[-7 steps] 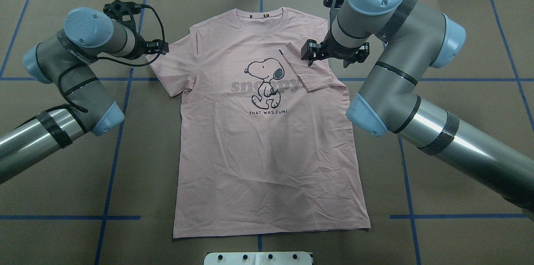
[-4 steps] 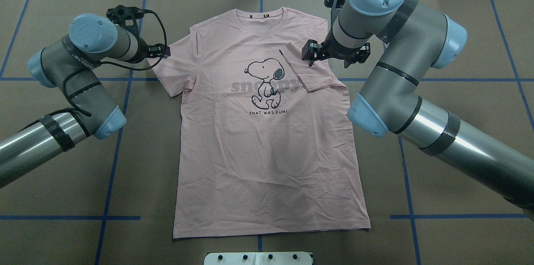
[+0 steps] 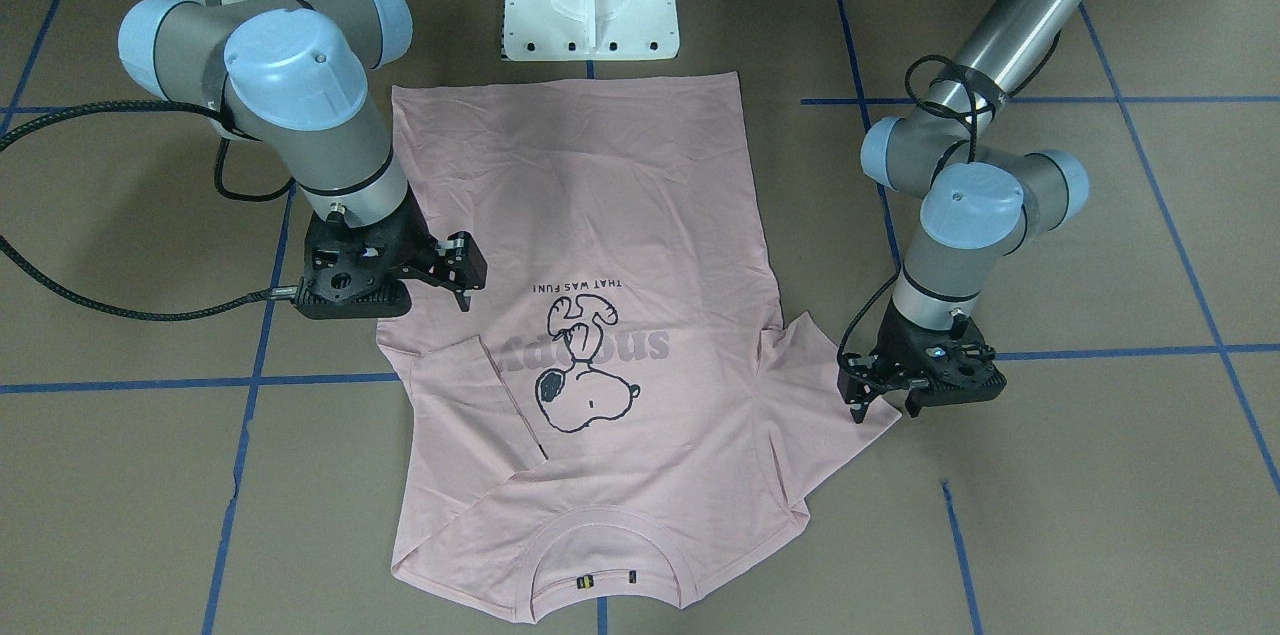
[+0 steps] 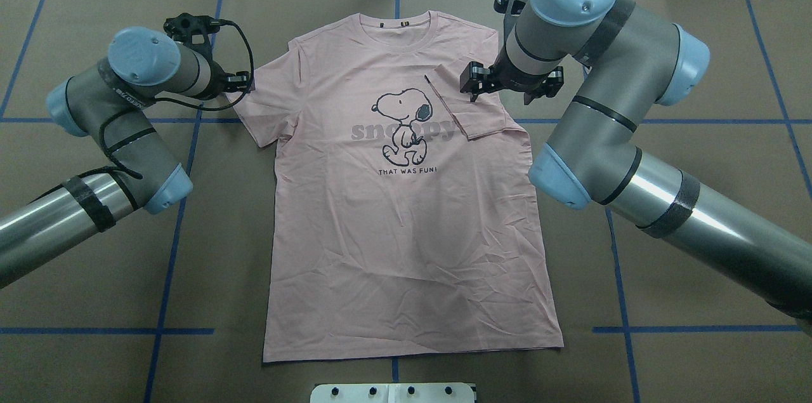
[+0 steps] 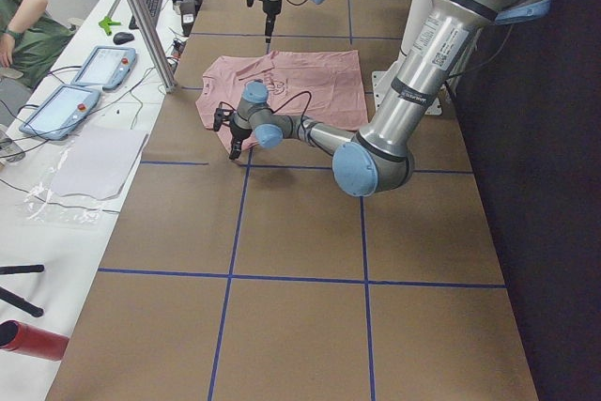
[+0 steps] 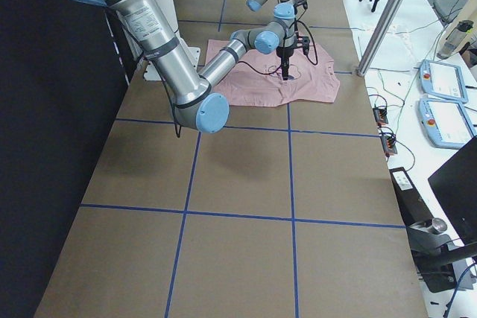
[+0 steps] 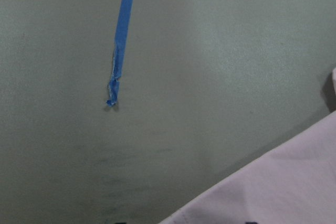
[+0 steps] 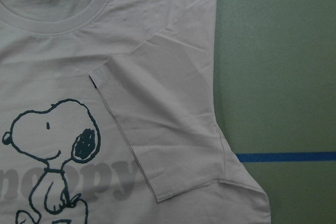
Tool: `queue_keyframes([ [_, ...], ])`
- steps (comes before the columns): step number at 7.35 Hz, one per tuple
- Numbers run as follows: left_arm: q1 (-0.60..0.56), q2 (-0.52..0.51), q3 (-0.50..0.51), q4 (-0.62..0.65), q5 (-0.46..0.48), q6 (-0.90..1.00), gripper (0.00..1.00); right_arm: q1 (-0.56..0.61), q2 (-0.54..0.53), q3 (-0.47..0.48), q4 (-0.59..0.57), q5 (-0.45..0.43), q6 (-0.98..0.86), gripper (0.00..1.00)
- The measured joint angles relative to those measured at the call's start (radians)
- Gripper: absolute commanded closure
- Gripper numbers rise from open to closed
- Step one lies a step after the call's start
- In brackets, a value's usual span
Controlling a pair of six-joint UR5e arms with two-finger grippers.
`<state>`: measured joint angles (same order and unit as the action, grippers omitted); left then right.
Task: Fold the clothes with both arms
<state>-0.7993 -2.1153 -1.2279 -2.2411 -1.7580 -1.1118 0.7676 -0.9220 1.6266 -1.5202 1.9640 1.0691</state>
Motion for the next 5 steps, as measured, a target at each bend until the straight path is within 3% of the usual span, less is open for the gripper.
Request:
queue_keyframes([
  [1, 0.0, -0.001, 0.0, 0.0, 0.001, 0.0, 1.0, 0.0, 0.0, 0.0, 0.0, 0.0, 0.0, 0.0],
  [5, -0.001, -0.049, -0.041, 0.054, -0.009, -0.076, 1.0, -0.003, 0.0, -0.004, 0.0, -0.004, 0.0, 0.0],
])
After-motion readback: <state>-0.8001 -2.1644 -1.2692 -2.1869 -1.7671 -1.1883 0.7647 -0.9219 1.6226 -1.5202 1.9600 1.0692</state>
